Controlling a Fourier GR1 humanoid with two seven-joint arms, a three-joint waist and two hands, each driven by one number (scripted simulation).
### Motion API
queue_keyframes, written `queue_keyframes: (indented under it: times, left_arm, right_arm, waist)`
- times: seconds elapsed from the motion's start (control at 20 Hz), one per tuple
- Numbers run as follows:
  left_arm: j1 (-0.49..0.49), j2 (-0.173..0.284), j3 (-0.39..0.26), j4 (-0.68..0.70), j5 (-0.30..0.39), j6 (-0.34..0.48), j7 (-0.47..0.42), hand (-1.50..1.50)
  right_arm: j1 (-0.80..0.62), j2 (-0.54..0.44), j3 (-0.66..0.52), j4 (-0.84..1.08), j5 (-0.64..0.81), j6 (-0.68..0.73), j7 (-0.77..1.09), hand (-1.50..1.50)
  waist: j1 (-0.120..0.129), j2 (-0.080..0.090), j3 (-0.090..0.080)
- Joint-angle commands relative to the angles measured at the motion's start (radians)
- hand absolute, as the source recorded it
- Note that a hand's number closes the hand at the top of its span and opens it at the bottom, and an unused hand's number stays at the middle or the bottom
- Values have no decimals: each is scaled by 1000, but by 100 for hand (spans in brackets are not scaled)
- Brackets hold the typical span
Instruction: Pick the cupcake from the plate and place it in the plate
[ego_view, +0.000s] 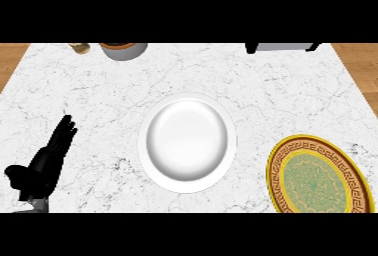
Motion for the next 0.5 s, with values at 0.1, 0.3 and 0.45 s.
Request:
queue_keyframes:
  times: [0.1,0.3,0.45]
  left_arm:
    - [-37,-3,-8,-2,-1,-3,20,0]
    - [-68,-26,-38,-16,-14,4,47,0]
    - [-50,-31,-44,-7,-17,-7,10,0]
  right_arm:
    - [-10,1,248,-46,286,76,185,150]
    - [-139,1,350,3,370,198,334,150]
    - [-264,0,351,87,346,239,428,150]
  waist:
    - [25,12,1]
    - [54,20,5]
    - [76,26,6]
